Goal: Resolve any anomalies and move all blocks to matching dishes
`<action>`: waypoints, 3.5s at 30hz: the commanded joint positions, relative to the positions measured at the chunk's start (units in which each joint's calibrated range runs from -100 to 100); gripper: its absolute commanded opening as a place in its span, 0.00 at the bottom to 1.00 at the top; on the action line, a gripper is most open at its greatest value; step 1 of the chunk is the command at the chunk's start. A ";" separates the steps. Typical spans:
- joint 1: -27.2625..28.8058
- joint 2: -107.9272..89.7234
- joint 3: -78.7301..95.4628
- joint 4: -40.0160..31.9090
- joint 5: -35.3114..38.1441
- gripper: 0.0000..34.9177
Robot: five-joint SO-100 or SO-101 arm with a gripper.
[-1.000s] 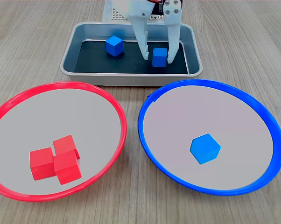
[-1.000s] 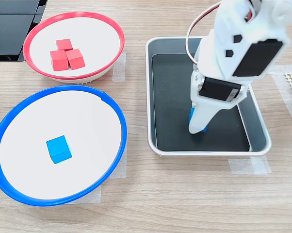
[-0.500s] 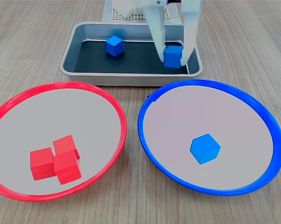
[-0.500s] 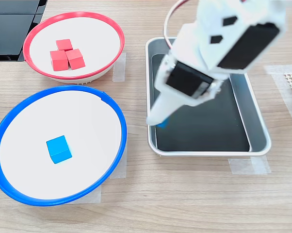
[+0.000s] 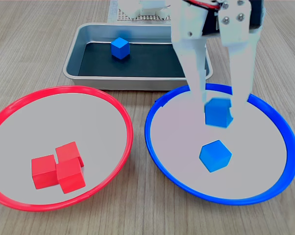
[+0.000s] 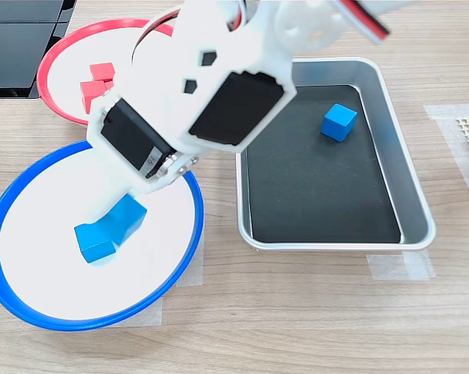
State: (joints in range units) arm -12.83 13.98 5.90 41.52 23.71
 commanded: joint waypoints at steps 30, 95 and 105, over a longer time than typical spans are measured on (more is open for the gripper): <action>31.04 -40.89 49.77 19.44 22.66 0.55; 12.78 -84.90 87.91 -33.39 -23.54 0.00; 15.23 -112.79 94.10 -0.78 -23.88 0.00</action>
State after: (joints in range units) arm 2.83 -91.30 99.91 27.98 0.02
